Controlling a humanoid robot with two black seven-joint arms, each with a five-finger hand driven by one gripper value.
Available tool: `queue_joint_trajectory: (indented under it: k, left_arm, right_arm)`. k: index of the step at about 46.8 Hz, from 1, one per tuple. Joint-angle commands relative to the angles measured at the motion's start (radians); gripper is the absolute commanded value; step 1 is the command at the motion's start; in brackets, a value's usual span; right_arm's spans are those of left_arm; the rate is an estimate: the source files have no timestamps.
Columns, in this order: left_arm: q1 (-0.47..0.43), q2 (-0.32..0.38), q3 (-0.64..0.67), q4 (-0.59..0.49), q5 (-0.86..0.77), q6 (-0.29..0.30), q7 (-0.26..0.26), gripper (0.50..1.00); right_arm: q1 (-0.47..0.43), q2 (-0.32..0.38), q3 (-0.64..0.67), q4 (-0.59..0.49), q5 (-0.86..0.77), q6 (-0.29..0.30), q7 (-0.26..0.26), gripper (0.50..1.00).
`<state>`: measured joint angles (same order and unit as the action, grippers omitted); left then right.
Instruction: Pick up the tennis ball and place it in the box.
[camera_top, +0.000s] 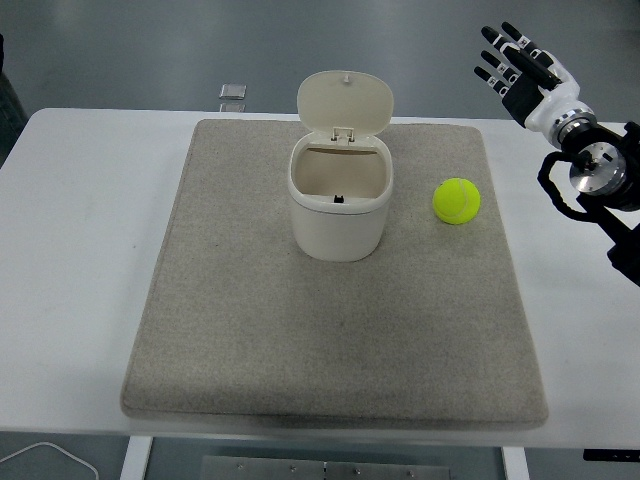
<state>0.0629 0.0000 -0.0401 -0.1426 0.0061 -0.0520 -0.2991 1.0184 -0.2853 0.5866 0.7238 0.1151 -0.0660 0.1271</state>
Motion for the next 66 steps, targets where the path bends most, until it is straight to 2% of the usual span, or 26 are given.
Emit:
queue_joint_trajectory:
  k: [1, 66]
  left_arm:
    - [0.000, 0.000, -0.003, -0.002, 0.000, -0.002, 0.000, 0.990]
    - [-0.008, 0.000, 0.000, 0.012, -0.001, 0.000, 0.000, 0.992]
  right_arm:
    - [0.002, 0.000, -0.002, 0.000, 0.000, 0.002, 0.000, 0.928]
    - [0.002, -0.017, -0.007, -0.017, -0.035, 0.014, -0.001, 0.928]
